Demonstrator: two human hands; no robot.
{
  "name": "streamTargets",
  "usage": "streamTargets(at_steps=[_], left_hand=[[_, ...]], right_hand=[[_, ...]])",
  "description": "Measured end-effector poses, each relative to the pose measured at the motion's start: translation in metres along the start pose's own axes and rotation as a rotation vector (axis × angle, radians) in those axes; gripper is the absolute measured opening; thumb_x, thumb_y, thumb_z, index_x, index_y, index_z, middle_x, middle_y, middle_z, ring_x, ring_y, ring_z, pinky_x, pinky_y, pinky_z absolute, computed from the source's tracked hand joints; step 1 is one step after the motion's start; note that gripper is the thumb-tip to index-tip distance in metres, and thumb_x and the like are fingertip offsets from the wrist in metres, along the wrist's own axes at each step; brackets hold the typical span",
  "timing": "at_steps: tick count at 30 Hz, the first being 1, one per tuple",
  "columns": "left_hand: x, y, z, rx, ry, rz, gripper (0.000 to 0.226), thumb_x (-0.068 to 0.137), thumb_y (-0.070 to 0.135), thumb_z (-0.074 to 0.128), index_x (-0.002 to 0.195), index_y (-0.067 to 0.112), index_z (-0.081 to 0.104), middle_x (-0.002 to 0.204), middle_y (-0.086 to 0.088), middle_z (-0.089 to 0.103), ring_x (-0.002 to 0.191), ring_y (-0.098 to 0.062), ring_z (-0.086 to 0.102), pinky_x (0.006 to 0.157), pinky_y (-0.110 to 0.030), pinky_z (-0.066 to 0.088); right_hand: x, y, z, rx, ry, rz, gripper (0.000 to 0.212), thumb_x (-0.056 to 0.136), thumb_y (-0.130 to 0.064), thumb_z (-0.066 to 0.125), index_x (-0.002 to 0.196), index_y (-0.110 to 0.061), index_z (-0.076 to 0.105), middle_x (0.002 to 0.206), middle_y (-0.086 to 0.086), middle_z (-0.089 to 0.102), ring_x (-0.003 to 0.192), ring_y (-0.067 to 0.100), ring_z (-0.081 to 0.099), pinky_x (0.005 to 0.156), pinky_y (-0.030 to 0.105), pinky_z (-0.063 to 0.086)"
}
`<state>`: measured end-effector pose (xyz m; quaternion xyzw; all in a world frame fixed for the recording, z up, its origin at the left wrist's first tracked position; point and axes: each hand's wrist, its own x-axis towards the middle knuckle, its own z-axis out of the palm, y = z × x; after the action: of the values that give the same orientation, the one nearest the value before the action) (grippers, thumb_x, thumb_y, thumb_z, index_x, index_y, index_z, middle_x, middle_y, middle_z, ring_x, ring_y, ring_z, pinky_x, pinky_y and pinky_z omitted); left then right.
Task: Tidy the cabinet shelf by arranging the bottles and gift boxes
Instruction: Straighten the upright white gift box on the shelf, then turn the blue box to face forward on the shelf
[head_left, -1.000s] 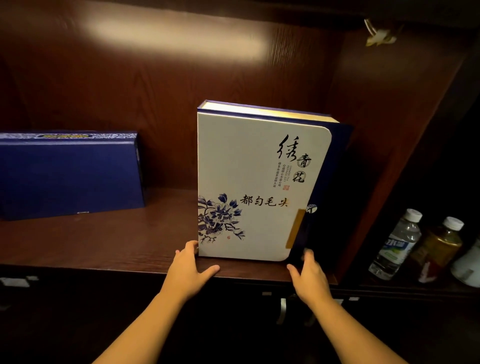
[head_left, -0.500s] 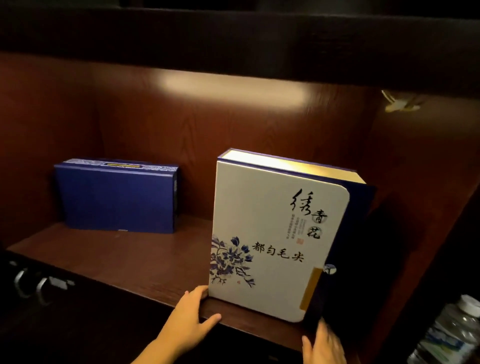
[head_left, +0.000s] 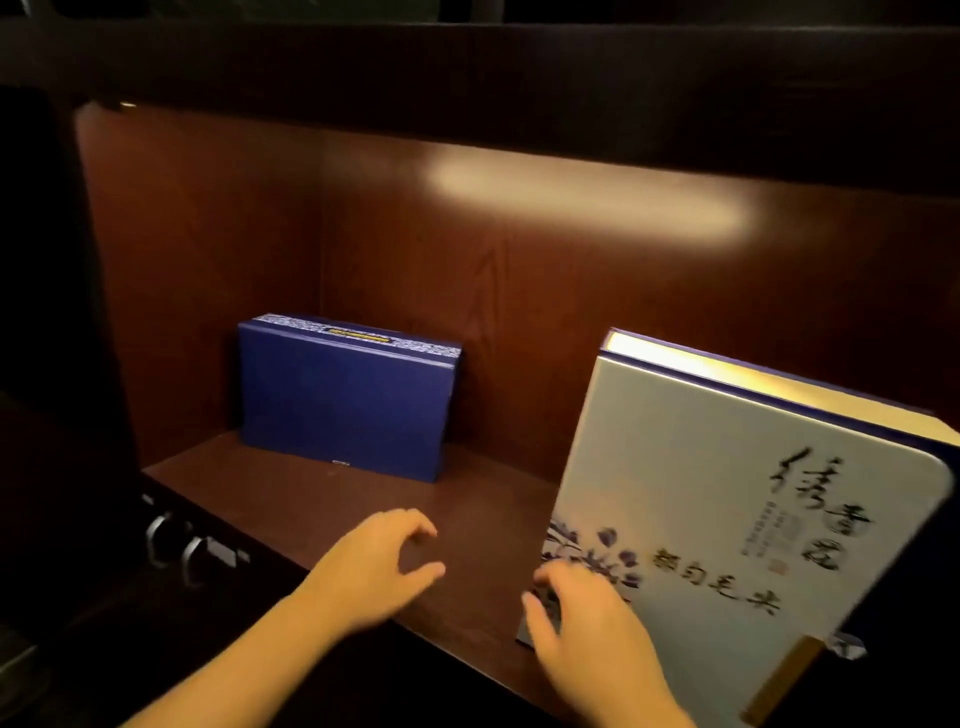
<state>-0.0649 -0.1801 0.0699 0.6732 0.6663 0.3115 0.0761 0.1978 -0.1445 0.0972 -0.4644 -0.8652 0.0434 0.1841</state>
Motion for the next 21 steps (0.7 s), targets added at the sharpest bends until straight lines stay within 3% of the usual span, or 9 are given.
streamTargets(at_steps=[3,6,10,14,18,21], left_hand=[[0.034,-0.022,-0.05,0.065,0.102,0.059,0.036,0.084,0.054,0.068,0.113,0.036,0.06,0.109,0.022,0.059,0.103,0.001,0.054,0.09,-0.022,0.047],[0.07,-0.054,-0.102,0.122,0.182,0.062,0.039,0.083,0.051,0.071,0.116,0.033,0.06,0.109,0.018,0.061,0.102,-0.002,0.055,0.087,-0.025,0.05],[0.114,-0.101,-0.154,0.197,0.214,0.046,0.044,0.083,0.05,0.072,0.121,0.031,0.058,0.112,0.014,0.062,0.105,-0.007,0.055,0.085,-0.027,0.05],[0.166,-0.146,-0.191,0.312,0.121,0.018,0.06,0.084,0.05,0.071,0.135,0.027,0.049,0.13,0.003,0.057,0.118,-0.018,0.052,0.093,-0.044,0.052],[0.212,-0.187,-0.21,0.493,0.063,0.013,0.084,0.08,0.064,0.066,0.149,0.029,0.032,0.148,-0.002,0.041,0.138,-0.027,0.033,0.103,-0.06,0.04],[0.239,-0.214,-0.209,0.516,-0.013,-0.047,0.092,0.081,0.081,0.044,0.156,0.036,0.015,0.162,0.0,0.021,0.15,-0.03,0.009,0.108,-0.072,0.019]], right_hand=[[0.058,-0.052,-0.009,-0.014,0.155,-0.093,0.03,0.094,-0.048,0.048,0.117,-0.029,0.056,0.107,-0.006,0.061,0.098,0.018,0.061,0.079,0.035,0.048],[0.125,-0.102,-0.012,0.007,0.218,-0.153,0.031,0.093,-0.043,0.055,0.117,-0.024,0.059,0.104,-0.003,0.064,0.094,0.019,0.063,0.076,0.036,0.051],[0.21,-0.15,-0.009,-0.018,0.197,-0.172,0.036,0.091,-0.045,0.058,0.121,-0.024,0.056,0.115,-0.002,0.062,0.106,0.019,0.059,0.083,0.035,0.05],[0.285,-0.178,0.0,-0.114,0.125,-0.157,0.049,0.09,-0.051,0.057,0.131,-0.025,0.05,0.128,0.001,0.055,0.118,0.021,0.05,0.09,0.04,0.051],[0.349,-0.183,0.01,-0.175,0.023,-0.147,0.065,0.086,-0.059,0.061,0.138,-0.024,0.044,0.133,0.005,0.05,0.121,0.023,0.045,0.093,0.042,0.05],[0.388,-0.178,0.021,-0.19,-0.053,-0.089,0.079,0.083,-0.07,0.056,0.145,-0.026,0.037,0.14,0.007,0.044,0.126,0.026,0.042,0.098,0.045,0.045]])
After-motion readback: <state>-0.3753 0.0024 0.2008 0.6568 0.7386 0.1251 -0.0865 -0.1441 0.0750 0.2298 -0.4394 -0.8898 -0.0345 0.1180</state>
